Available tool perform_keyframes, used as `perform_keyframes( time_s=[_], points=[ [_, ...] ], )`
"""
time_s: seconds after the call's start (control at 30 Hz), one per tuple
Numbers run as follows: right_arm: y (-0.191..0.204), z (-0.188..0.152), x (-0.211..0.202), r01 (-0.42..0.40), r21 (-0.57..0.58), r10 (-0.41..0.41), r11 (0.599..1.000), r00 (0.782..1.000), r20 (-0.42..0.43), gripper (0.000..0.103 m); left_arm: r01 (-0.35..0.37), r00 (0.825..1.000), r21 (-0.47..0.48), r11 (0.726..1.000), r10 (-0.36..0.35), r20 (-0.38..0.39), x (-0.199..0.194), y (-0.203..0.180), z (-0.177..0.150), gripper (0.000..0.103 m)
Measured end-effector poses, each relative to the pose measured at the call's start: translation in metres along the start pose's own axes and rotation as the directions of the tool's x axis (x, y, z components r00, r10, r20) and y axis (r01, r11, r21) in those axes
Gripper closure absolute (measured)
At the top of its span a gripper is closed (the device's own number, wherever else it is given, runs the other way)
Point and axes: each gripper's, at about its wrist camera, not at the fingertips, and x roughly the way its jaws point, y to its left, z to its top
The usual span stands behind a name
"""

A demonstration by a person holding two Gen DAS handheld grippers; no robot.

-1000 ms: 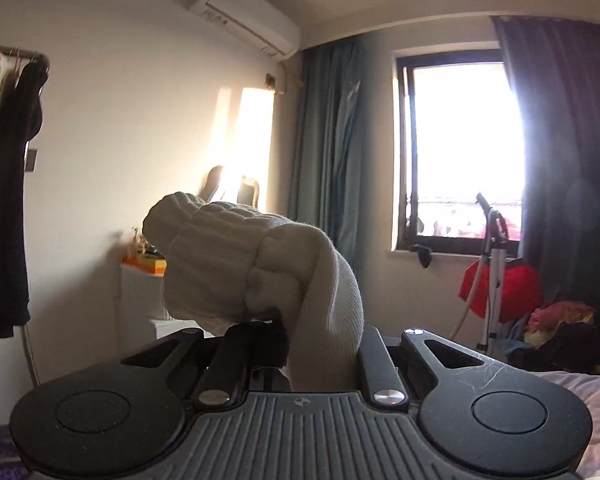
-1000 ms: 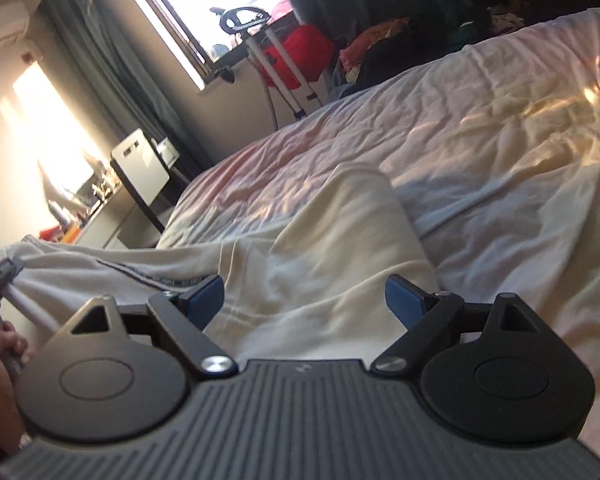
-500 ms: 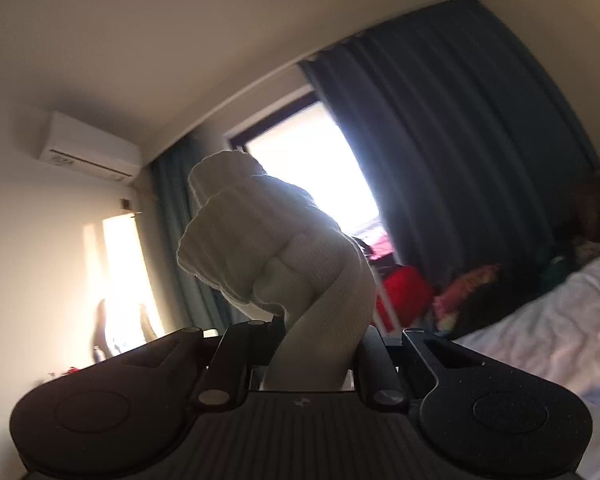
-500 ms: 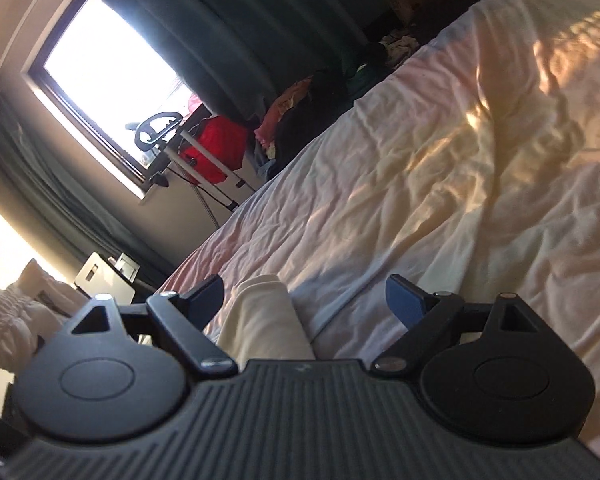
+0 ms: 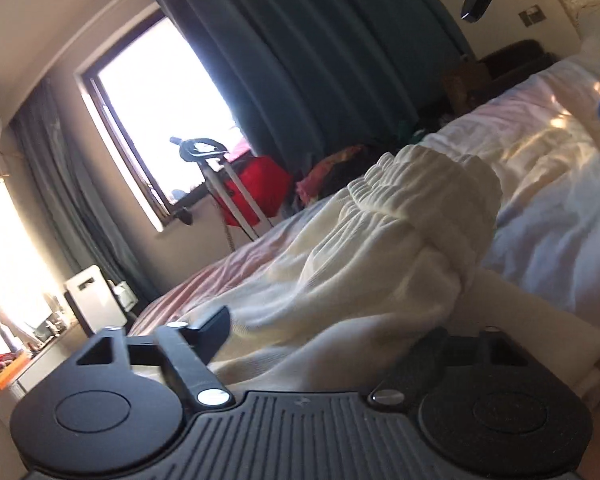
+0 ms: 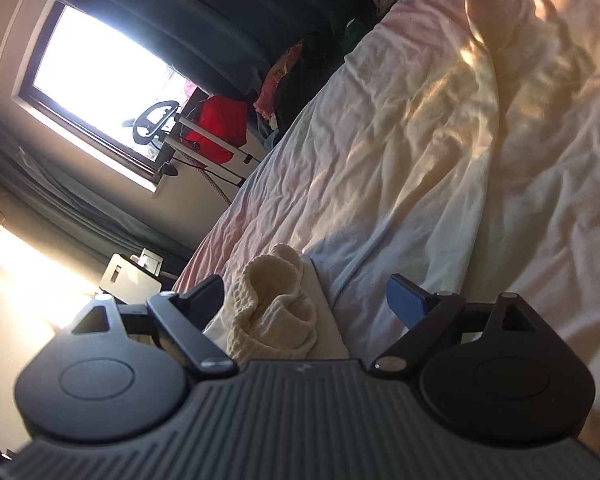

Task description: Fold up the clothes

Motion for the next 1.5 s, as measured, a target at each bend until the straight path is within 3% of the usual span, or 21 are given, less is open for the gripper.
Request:
perform_keyframes(
  time_s=[0.1, 0.23, 0.33, 0.4, 0.5, 0.63, 0.73, 0.87, 1.0, 1.1, 1.23, 1.27, 1.4, 1.5],
  points=[
    [0.007, -0.008, 0.004, -0.059, -0.011, 0.059, 0.998, 0.997, -0.048, 0.013, 0.065, 0.994, -0.025, 0.998, -0.067, -0.090, -0.007, 0.058, -0.027, 0.016],
    [0.014, -0.021, 0.010, -0.093, -0.005, 0.092, 0.996, 0.991, -0.094, 0.013, 0.106, 0.983, -0.025, 0.994, -0.108, -0.146, -0.026, 0.113, -0.046, 0.014],
    [0.015, -0.029, 0.021, -0.081, 0.011, 0.082, 0.997, 0.987, -0.135, 0.013, 0.080, 0.981, -0.056, 0.995, -0.088, -0.175, -0.046, 0.148, -0.065, 0.012],
    [0.014, -0.036, 0.029, -0.075, 0.028, 0.078, 0.997, 0.984, -0.162, 0.013, 0.022, 0.978, -0.126, 0.992, -0.048, -0.203, -0.062, 0.164, -0.075, 0.009],
    [0.017, -0.045, 0.042, -0.079, 0.027, 0.082, 0.997, 0.979, -0.187, 0.013, 0.005, 0.973, -0.275, 0.962, -0.068, -0.221, -0.076, 0.185, -0.090, 0.005],
    [0.026, -0.059, 0.057, -0.085, -0.001, 0.084, 0.996, 0.979, -0.184, 0.014, -0.037, 0.977, -0.381, 0.924, -0.046, -0.208, -0.094, 0.191, -0.093, 0.004],
    [0.028, -0.068, 0.071, -0.061, 0.011, 0.062, 0.998, 0.983, -0.174, 0.019, -0.063, 0.984, -0.331, 0.942, 0.004, -0.176, -0.099, 0.174, -0.091, 0.004],
    [0.028, -0.078, 0.088, -0.013, 0.011, 0.014, 1.000, 0.989, -0.150, 0.020, -0.049, 0.987, -0.328, 0.943, -0.005, -0.160, -0.096, 0.174, -0.092, 0.004],
    [0.036, -0.083, 0.087, 0.021, -0.056, -0.026, 0.998, 0.996, -0.085, 0.054, -0.030, 0.989, -0.338, 0.941, -0.022, -0.148, -0.093, 0.177, -0.093, 0.004],
    [0.043, -0.085, 0.081, 0.033, -0.105, -0.036, 0.994, 0.999, -0.026, 0.068, -0.021, 0.988, -0.363, 0.932, -0.036, -0.149, -0.096, 0.183, -0.093, 0.004],
    [0.060, -0.078, 0.056, 0.000, -0.172, 0.015, 0.985, 0.996, 0.085, 0.070, -0.049, 0.987, -0.386, 0.921, -0.015, -0.161, -0.102, 0.191, -0.096, 0.004],
    [0.059, -0.076, 0.053, 0.021, -0.174, -0.003, 0.984, 0.995, 0.101, 0.070, -0.063, 0.986, -0.387, 0.920, -0.004, -0.169, -0.103, 0.193, -0.097, 0.004],
    [0.027, -0.082, 0.067, 0.112, -0.070, -0.111, 0.991, 0.994, 0.020, 0.069, -0.097, 0.969, -0.468, 0.878, -0.024, -0.247, -0.097, 0.207, -0.107, 0.004],
    [0.010, -0.086, 0.069, 0.092, 0.017, -0.092, 0.996, 0.996, -0.020, 0.066, -0.154, 0.953, -0.511, 0.846, -0.009, -0.303, -0.090, 0.216, -0.113, 0.004]
  ],
)
